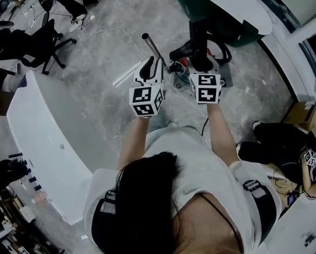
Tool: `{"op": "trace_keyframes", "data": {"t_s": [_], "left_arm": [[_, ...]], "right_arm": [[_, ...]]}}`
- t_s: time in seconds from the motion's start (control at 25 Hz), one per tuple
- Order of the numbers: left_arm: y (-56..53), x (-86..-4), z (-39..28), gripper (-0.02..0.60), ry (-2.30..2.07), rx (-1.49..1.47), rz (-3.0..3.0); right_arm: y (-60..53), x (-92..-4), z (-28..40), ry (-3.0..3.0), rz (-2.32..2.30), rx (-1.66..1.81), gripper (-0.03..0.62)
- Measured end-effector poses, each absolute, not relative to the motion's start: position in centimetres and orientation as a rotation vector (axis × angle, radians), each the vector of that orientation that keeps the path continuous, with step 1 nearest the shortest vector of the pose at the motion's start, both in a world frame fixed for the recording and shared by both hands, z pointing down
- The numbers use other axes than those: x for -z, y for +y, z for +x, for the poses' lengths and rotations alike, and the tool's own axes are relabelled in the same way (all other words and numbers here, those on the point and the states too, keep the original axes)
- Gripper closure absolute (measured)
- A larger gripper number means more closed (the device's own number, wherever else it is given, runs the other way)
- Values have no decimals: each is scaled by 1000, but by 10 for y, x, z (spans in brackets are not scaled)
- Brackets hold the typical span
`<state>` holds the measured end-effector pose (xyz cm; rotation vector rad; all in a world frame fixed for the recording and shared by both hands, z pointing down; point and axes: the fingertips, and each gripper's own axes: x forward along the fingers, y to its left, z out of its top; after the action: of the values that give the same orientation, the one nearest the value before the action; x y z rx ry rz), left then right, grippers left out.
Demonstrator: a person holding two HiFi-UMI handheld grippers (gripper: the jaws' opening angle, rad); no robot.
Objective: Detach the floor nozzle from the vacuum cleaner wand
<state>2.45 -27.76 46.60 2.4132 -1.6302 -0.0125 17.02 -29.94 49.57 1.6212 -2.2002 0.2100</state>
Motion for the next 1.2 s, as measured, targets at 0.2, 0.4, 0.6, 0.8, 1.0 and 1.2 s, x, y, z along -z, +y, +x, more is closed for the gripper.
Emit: {"op": "trace_keyframes", "data": {"t_s": [0.2, 0.4, 0.6, 0.8, 1.0, 1.2], "left_arm": [[-270, -461, 27, 505, -1641, -13, 2416], [-263, -453, 22, 518, -1657, -27, 2410], [-253, -454, 21, 520, -1653, -27, 2401], [-244, -463, 15, 539, -1658, -71, 2359], [-240, -465, 10, 549, -1619, -56, 2355], [-236, -463, 3, 561, -1596, -48, 2364]], "right_arm": [[-294, -493, 169, -2218, 1631, -225, 364], [-287, -491, 161, -2234, 1634, -241, 364], [-274, -495, 157, -2227, 1640, -262, 364], [-265, -500, 151, -2193, 1662, -275, 364], [-260, -499, 140, -2185, 1680, -264, 364], [-255, -501, 128, -2160, 1685, -259, 364]]}}
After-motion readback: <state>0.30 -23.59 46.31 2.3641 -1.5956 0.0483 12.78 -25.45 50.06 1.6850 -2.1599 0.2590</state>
